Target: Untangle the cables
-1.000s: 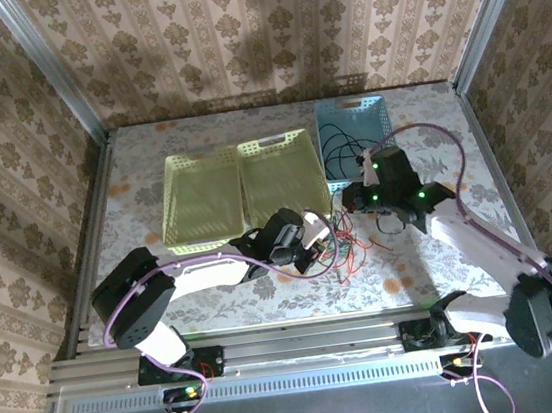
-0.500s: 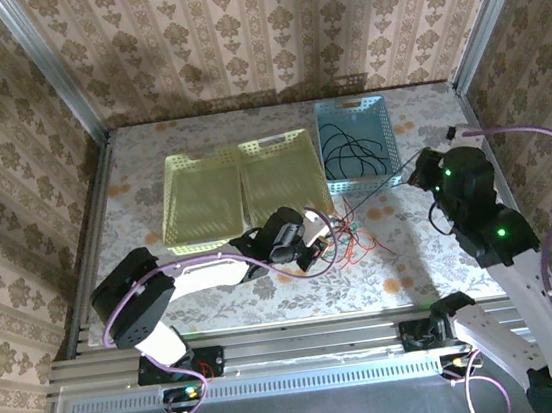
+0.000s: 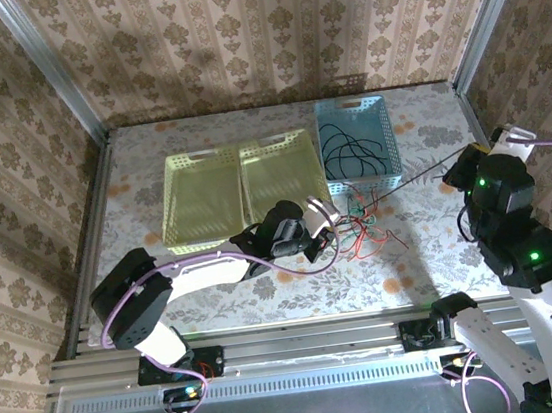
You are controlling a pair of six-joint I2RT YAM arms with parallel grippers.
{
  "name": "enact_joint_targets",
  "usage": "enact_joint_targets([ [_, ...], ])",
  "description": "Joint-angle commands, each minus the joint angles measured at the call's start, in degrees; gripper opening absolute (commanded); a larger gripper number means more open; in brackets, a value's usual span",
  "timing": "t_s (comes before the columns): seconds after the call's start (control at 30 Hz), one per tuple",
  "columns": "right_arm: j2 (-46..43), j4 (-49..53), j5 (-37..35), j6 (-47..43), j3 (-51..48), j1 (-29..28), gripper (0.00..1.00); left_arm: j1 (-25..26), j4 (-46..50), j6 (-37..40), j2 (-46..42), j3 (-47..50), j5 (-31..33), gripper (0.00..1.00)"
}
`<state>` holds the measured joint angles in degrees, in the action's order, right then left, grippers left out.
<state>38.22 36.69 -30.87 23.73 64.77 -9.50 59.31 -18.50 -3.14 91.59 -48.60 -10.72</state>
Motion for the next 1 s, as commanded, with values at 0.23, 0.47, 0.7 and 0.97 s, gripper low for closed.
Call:
enact_joint_targets([
  [0.23,6.61,-6.85,17.84,-1.03,4.51,0.70,0.00,-0.49,10.48,0.61,1.22,0.71,2.18,0.00],
  [0.47,8.66,-0.19,1.21,-5.46,13.36,5.59,0.00,-0.33,11.63,0.72,0.83,0.83,3.36,0.00],
  [0.7,8.10,1.61,-0.68,-7.55,18.22,10.77,0.00,-0.31,12.45,0.55,1.75,0.75,5.30,0.00],
  [0.97,8.03,1.51,-2.53,-10.78,21.32,14.62,0.00,-0.21,13.70,0.33,2.70,0.96,8.92,0.00],
])
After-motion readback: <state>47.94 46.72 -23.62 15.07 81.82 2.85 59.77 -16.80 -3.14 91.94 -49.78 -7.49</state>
